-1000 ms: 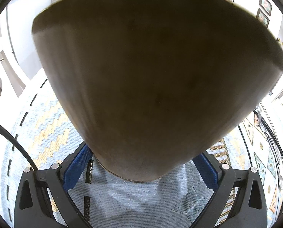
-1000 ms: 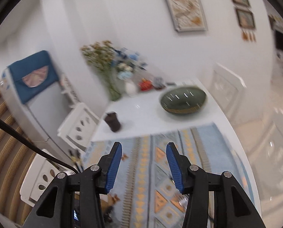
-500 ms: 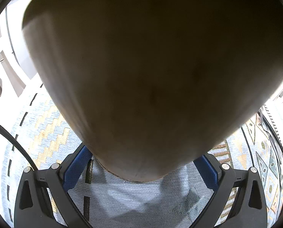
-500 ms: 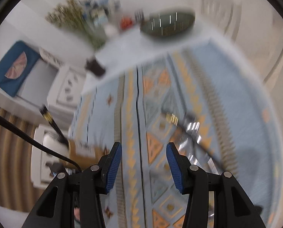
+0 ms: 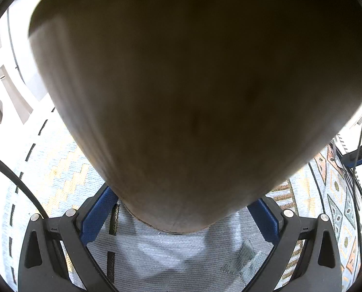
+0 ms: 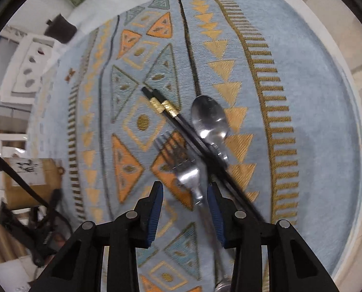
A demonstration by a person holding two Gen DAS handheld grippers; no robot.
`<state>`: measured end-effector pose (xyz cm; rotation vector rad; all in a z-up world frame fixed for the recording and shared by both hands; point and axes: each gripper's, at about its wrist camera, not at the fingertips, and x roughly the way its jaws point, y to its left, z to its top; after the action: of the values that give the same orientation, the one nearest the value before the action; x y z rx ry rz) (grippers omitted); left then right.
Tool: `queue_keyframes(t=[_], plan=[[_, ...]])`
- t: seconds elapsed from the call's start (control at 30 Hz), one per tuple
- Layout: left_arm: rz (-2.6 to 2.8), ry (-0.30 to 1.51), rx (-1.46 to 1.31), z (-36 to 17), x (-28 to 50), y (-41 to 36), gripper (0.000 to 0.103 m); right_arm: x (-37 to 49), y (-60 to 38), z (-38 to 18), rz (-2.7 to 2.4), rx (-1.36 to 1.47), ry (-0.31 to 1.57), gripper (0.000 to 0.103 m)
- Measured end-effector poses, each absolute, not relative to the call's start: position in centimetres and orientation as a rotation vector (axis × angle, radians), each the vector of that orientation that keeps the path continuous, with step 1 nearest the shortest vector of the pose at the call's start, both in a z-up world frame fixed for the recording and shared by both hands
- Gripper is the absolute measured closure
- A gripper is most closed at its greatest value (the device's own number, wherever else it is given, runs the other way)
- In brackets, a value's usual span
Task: Organize utensils
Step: 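Return the right tool to the pile and grasp a silver fork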
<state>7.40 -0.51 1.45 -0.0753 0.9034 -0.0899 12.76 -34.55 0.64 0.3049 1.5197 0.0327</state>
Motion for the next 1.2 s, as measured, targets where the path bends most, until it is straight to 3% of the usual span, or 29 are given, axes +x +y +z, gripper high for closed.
queue_keyframes(t=[0.23, 0.37, 0.53, 1.07, 1.2], plan=[[-0.090, 0.903, -0.075, 1.5, 7.4, -0.5, 0.002, 13.1, -34.2, -0.3, -0.019, 0.234, 1.546, 0.068], [-0.090, 0.903, -0.075, 1.5, 7.4, -0.5, 0.002, 12.6, -32.6, 0.2, -0.047, 0.094, 1.525, 0.082], [-0.090, 0.903, -0.075, 1.5, 7.4, -0.5, 0.002, 12.2, -32.6, 1.5, -0.048, 0.127, 1.530, 0.097], [-0.090, 0.903, -0.075, 1.5, 7.4, -0.6, 0.001, 13.7, -29.0, -0.1, -0.037, 0.071, 1.630, 0.092], [-0.089, 0.903, -0.075, 1.5, 7.4, -0.6, 0.001, 13.1, -26.5, 0.5, -0.028, -0.068, 1.548, 0.095]])
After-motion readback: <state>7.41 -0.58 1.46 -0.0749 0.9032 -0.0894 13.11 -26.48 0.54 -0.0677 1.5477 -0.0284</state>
